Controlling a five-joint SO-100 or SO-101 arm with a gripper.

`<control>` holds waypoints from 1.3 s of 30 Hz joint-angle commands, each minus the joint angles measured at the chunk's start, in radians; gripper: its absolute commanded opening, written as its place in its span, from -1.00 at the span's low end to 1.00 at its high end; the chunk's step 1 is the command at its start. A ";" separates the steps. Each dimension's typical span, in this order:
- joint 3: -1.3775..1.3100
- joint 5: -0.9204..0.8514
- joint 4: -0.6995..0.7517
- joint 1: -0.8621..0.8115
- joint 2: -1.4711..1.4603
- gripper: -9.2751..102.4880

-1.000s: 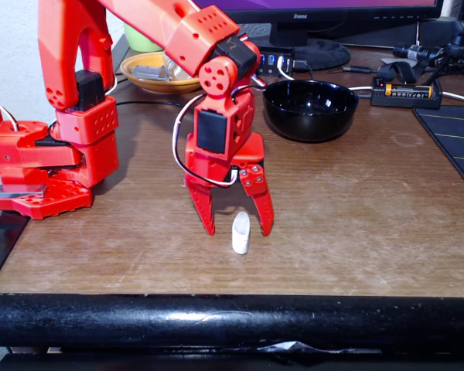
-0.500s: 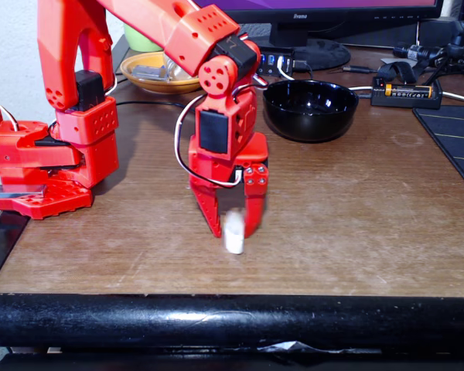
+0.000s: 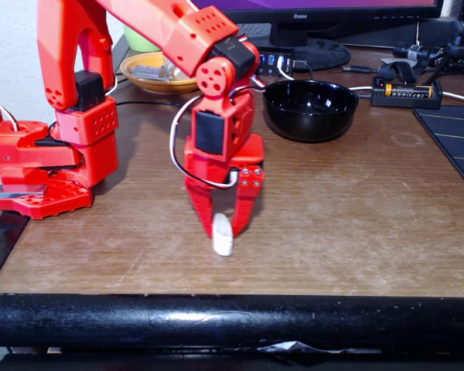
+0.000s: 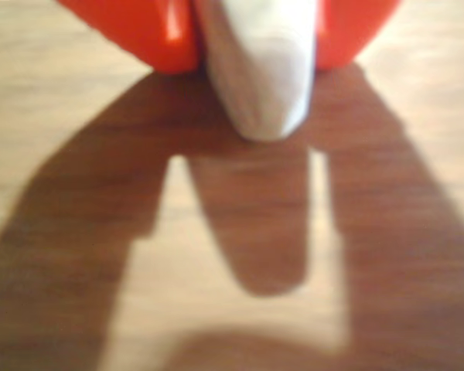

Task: Ramasse la gomme et mets-la dans le bol.

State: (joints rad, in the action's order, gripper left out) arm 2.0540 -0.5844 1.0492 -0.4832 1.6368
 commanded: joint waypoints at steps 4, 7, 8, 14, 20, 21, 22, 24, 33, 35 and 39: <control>0.080 0.018 0.158 0.147 0.405 -0.94; 0.118 0.044 0.219 0.227 0.552 -0.94; 0.124 0.054 0.241 0.256 0.592 -0.94; 0.106 0.123 0.371 0.436 0.726 -0.94; 0.098 0.192 0.431 0.680 0.822 -0.94; 0.101 0.199 0.430 0.727 0.836 -0.94; 0.101 0.198 0.425 0.772 0.848 -0.94; 0.092 0.193 0.407 0.836 0.862 -0.94; -0.103 0.255 0.313 0.969 0.663 -0.94; -0.207 0.273 0.324 0.994 0.580 -0.94; -0.436 0.295 0.383 1.052 0.472 -0.94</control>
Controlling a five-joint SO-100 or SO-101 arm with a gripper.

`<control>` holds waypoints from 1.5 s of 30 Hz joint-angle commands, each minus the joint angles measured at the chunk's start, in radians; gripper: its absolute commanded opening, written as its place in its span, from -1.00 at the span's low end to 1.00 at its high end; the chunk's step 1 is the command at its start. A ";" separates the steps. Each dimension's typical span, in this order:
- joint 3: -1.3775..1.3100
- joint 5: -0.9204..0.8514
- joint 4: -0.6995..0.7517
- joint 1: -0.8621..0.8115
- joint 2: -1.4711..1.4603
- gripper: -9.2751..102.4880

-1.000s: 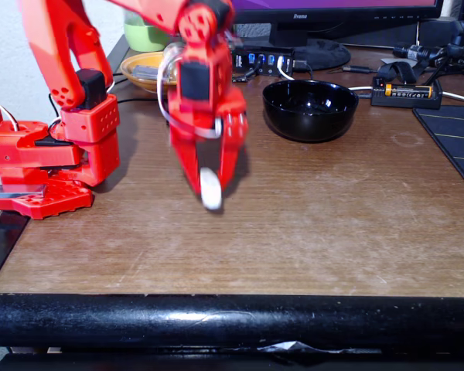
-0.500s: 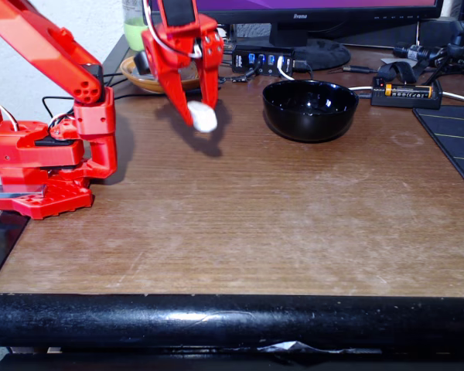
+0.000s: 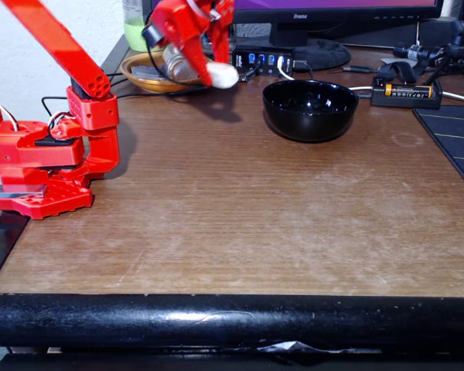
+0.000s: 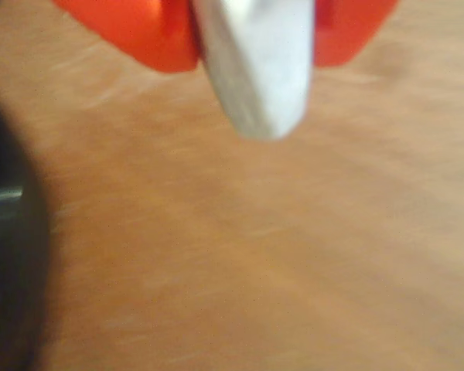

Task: Ramasse la gomme et mets-la dans le bol.

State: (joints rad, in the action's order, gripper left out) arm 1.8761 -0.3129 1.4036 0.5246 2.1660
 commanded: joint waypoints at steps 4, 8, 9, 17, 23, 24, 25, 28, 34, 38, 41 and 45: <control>-0.380 0.048 0.011 0.051 -0.138 -0.94; -0.357 0.051 -0.106 0.028 -0.196 -0.94; -0.377 0.060 -0.110 0.015 -0.233 -0.94; -0.548 0.109 -0.132 -0.032 -0.442 -0.94; -0.635 0.107 -0.152 0.017 -0.525 -0.94; -0.652 0.103 -0.150 0.026 -0.538 -0.94; -0.673 0.110 -0.146 0.032 -0.552 -0.94; -0.746 0.123 -0.135 0.043 -0.615 -0.94; -0.839 0.144 -0.115 0.037 -0.723 -0.94; -0.822 0.135 -0.158 -0.003 -0.779 -0.94; -0.830 0.114 -0.181 -0.015 -0.815 -0.94; -0.897 0.120 -0.175 -0.011 -0.857 -0.94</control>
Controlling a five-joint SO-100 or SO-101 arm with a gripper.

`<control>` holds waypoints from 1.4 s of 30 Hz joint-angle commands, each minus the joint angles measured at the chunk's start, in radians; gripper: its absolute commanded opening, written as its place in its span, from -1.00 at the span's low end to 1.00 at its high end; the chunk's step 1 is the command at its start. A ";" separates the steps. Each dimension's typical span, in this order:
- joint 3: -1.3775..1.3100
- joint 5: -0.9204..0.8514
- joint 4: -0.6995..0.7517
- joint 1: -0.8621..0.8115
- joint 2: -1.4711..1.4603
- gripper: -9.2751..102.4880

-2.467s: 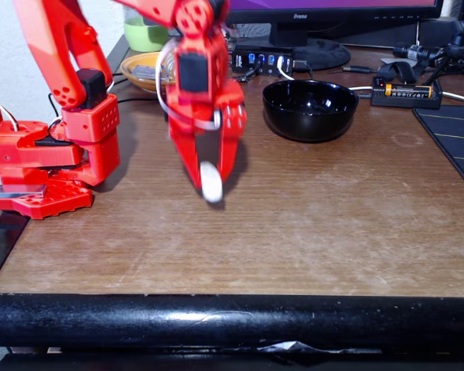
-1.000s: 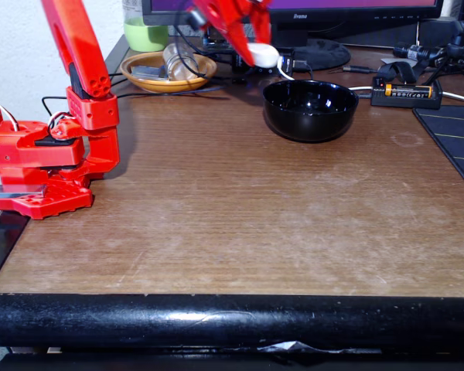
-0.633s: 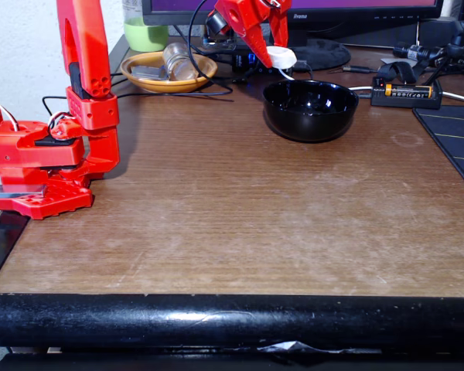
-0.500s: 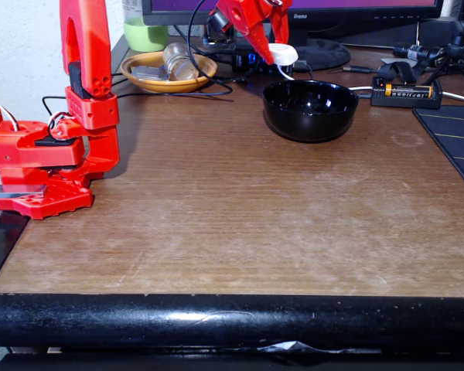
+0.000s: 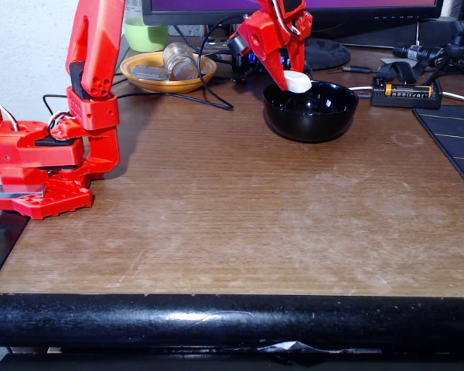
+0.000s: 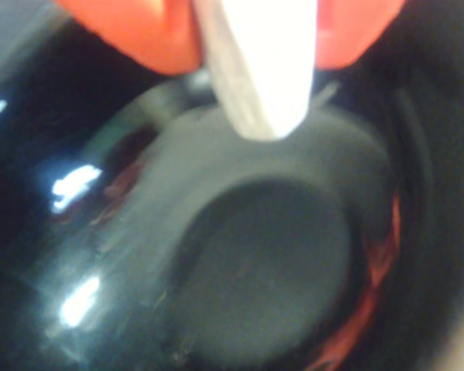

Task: Ramasse la gomme et mets-la dans le bol.

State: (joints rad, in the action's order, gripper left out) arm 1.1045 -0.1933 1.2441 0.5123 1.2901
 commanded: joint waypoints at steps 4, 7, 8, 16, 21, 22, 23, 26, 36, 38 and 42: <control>-0.218 0.008 -0.018 0.021 -0.012 -0.92; -0.255 0.006 0.003 0.037 -0.031 -0.92; -0.256 0.011 0.005 0.037 -0.035 -0.92; -0.245 0.003 -0.003 0.023 -0.069 -0.89; -0.227 -0.008 -0.014 0.009 -0.075 -0.88; -0.227 -0.012 -0.014 0.008 -0.078 -0.86; -0.227 -0.017 -0.014 0.006 -0.081 -0.84; -0.215 -0.014 -0.008 0.000 -0.089 -0.82; -0.133 -0.020 -0.041 -0.015 -0.089 -0.82; -0.133 -0.021 -0.041 -0.020 -0.089 -0.82; -0.138 -0.032 -0.037 -0.021 -0.086 -0.73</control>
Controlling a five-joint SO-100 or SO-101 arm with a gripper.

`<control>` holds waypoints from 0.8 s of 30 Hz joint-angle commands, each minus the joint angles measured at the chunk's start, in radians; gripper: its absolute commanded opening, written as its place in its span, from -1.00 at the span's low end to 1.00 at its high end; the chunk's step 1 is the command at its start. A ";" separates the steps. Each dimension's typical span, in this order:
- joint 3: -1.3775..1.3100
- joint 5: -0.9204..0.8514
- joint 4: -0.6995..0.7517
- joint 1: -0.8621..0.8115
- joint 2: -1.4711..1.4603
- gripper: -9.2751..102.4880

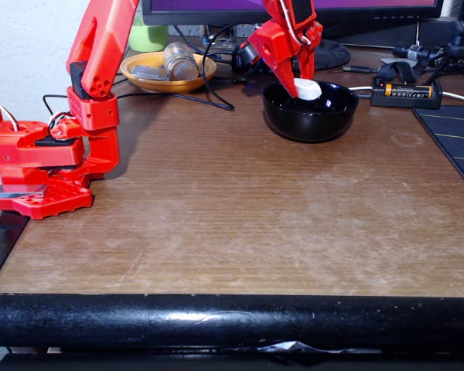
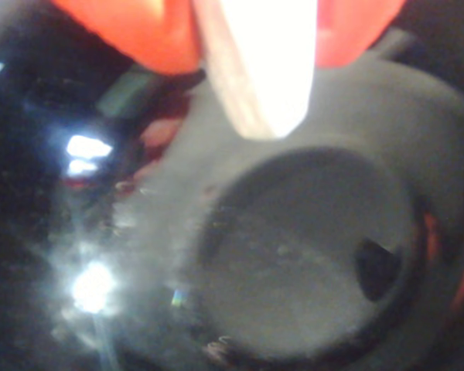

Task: Ramasse la gomme et mets-la dans le bol.

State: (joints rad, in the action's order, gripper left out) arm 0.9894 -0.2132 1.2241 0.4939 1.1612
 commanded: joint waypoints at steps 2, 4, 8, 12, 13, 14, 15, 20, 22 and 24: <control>-0.025 -0.011 -0.017 -0.006 0.046 -0.69; -0.026 -0.018 -0.011 -0.006 0.048 -0.61; -0.029 -0.026 -0.005 -0.008 0.051 -0.56; -0.038 -0.037 0.011 -0.008 0.052 -0.94; -0.038 -0.034 0.017 -0.008 0.052 -0.94; -0.040 -0.032 0.021 -0.008 0.054 -0.94; -0.040 -0.023 0.025 -0.011 0.058 -0.94; -0.094 -0.028 0.087 -0.015 0.069 -0.94; -0.120 -0.023 0.126 -0.015 0.086 -0.94; -0.143 -0.017 0.163 -0.015 0.107 -0.94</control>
State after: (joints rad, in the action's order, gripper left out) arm 0.9449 -0.2424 1.3407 0.4801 1.1612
